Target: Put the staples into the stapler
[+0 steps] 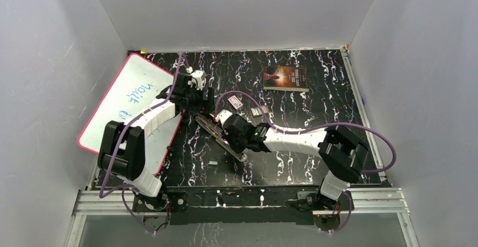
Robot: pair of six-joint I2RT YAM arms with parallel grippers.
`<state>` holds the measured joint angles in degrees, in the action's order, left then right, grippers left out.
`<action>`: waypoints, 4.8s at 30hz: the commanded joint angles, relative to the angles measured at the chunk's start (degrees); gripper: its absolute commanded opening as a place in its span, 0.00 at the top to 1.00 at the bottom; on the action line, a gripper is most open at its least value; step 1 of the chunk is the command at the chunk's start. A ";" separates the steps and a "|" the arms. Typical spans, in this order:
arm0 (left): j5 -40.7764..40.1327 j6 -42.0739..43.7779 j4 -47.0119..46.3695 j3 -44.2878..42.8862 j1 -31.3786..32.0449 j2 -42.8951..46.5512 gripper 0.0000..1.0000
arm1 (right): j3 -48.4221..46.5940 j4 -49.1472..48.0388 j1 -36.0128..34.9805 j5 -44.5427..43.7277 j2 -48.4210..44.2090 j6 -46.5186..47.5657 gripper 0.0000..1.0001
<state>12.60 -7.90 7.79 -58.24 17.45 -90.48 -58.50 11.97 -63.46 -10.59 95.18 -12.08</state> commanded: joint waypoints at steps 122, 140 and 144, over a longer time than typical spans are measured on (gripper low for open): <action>0.14 0.61 0.47 -2.05 -0.22 0.57 0.08 | 4.96 -2.40 2.73 1.99 -3.07 -0.53 0.64; 0.00 0.67 0.98 -2.54 -0.21 0.82 0.08 | 6.92 -1.67 2.54 0.50 -12.89 0.66 0.62; -0.08 0.69 0.94 -2.51 -0.18 1.25 0.08 | 8.03 -6.58 2.50 -0.54 -16.84 3.24 0.60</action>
<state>12.56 -7.88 7.88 -58.33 17.45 -90.67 -50.74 12.43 -60.77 -9.19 83.68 -11.62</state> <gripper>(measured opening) 0.924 0.389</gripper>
